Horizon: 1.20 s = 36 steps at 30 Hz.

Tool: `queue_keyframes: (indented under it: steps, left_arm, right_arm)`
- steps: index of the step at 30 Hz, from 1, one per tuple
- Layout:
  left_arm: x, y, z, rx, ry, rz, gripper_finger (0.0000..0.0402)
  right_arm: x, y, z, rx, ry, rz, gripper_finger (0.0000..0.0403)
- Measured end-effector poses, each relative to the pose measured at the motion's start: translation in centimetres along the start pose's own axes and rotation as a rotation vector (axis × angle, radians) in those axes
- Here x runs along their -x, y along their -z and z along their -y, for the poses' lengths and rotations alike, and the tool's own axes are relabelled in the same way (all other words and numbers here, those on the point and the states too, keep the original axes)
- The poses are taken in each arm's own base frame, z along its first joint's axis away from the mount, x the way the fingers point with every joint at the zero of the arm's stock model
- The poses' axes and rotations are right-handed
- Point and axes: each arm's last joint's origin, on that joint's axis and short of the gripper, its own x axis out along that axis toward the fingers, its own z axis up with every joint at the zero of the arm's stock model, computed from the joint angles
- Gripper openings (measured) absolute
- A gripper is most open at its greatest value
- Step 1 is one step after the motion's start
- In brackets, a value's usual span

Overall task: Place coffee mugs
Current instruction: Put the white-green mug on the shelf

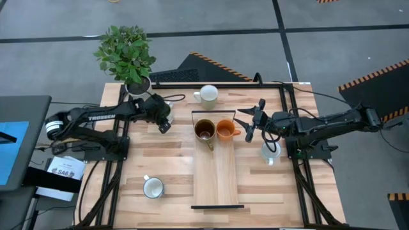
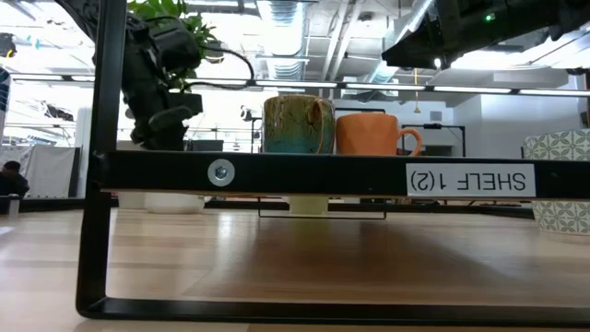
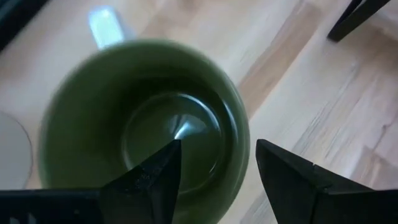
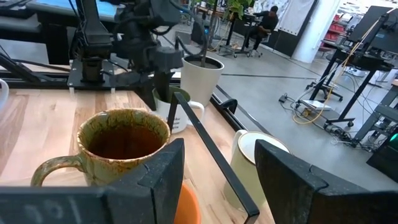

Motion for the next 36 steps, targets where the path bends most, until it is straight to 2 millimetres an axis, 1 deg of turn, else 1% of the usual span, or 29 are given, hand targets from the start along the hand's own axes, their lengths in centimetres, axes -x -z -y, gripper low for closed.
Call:
queue_keyframes:
  steps: [3, 6, 9, 14, 15, 17, 19, 23, 27, 30, 33, 36]
  left_arm:
    - [-0.4, 0.1, 0.1, -0.003, 0.004, -0.019, 0.0191]
    - [-0.6, 0.1, 0.1, -0.012, 0.015, -0.026, 0.0175]
    - [-0.5, 0.2, 0.1, -0.013, 0.017, -0.038, 0.0134]
    - [-0.4, 0.4, 0.4, -0.022, 0.029, -0.062, 0.0024]
    - [-0.4, 0.4, 0.5, -0.026, 0.041, -0.066, 0.0016]
    - [0.0, 0.2, 1.1, -0.054, 0.067, -0.093, 0.0014]
    - [0.9, -0.3, 1.8, -0.081, 0.102, -0.126, 0.0014]
    - [3.5, -2.1, 4.4, -0.168, 0.154, -0.095, 0.0011]
    - [6.7, -2.5, 8.4, -0.317, 0.268, -0.065, 0.001]
    - [9.5, -2.1, 11.6, -0.441, 0.366, -0.01, 0.001]
    - [11.9, -0.7, 14.4, -0.556, 0.431, 0.047, 0.0009]
    - [13.9, 0.5, 16.7, -0.654, 0.511, 0.146, 0.0009]
  right_arm:
    - [0.0, 0.0, 0.0, 0.0, 0.0, 0.0, 0.0221]
    - [0.0, 0.0, 0.0, 0.001, 0.0, 0.0, 0.0221]
    - [0.0, 0.0, 0.0, 0.0, 0.0, 0.0, 0.0221]
    - [0.0, 0.0, 0.0, 0.0, 0.0, 0.0, 0.0221]
    - [0.0, 0.0, 0.0, 0.0, 0.0, 0.0, 0.0221]
    - [0.0, 0.0, 0.0, 0.0, 0.0, 0.0, 0.0221]
    - [0.0, 0.0, 0.0, 0.0, 0.0, 0.0, 0.0221]
    - [0.0, 0.0, 0.0, 0.0, 0.0, 0.0, 0.0221]
    - [0.0, 0.0, 0.0, 0.001, 0.0, -0.002, 0.0221]
    - [0.0, 0.0, 0.0, 0.002, -0.001, -0.004, 0.0221]
    - [0.0, 0.1, 0.0, 0.003, -0.001, -0.006, 0.0221]
    - [0.0, 0.1, 0.0, 0.003, -0.001, -0.006, 0.0221]
